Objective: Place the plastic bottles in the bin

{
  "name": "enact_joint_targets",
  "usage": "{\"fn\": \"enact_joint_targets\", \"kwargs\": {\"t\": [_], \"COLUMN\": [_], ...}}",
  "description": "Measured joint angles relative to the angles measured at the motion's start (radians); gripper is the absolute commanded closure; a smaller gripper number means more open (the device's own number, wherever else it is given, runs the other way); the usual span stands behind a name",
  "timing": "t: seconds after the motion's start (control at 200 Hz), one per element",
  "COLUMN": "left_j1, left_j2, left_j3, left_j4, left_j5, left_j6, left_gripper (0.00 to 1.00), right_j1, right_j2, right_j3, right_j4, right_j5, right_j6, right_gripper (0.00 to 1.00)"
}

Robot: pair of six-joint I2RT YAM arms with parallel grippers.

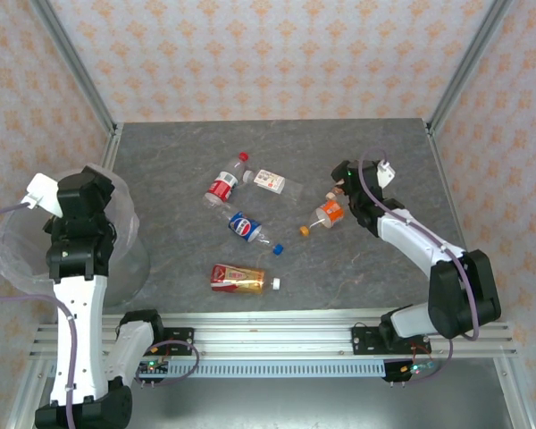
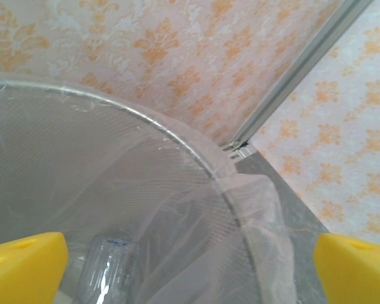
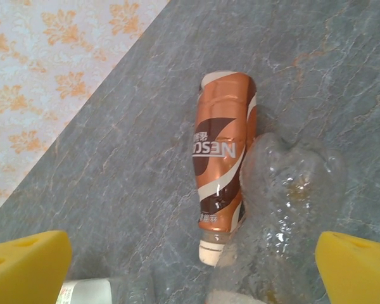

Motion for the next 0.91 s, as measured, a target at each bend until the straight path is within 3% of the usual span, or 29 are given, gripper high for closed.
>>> {"fn": "enact_joint_targets", "kwargs": {"t": [0.225,0.405,0.49,0.666,0.826,0.906], "left_j1": [0.0,-0.005,-0.062,-0.241,-0.265,-0.269], "left_j2": [0.04,0.086,0.127,0.167,0.175,0.186], "left_j3": [0.049,0.08,0.112,0.147,0.146,0.138], "left_j4": [-0.003,0.031,0.046,0.064,0.105,0.133], "left_j5": [0.101,0.388,0.501,0.578,0.642,0.673], "left_j6": [0.067,0.106,0.125,0.183,0.187,0.187], "left_gripper": [0.0,0.0,0.0,0.0,0.0,0.0], "right_j1": [-0.053,-0.078,-0.08,-0.08,-0.08,-0.08], "right_j2": [0.037,0.069,0.092,0.166,0.233,0.257], "right_j3": [0.0,0.001,0.023,0.101,0.165,0.185], "right_j4": [-0.041,-0.109,-0.15,-0.207,-0.261,-0.277], "right_j5": [-0.046,-0.042,-0.044,-0.05,-0.057,-0.064], "right_j6": [0.026,0.102,0.114,0.13,0.149,0.154], "right_gripper": [0.01,0.0,0.0,0.05,0.08,0.15]}}
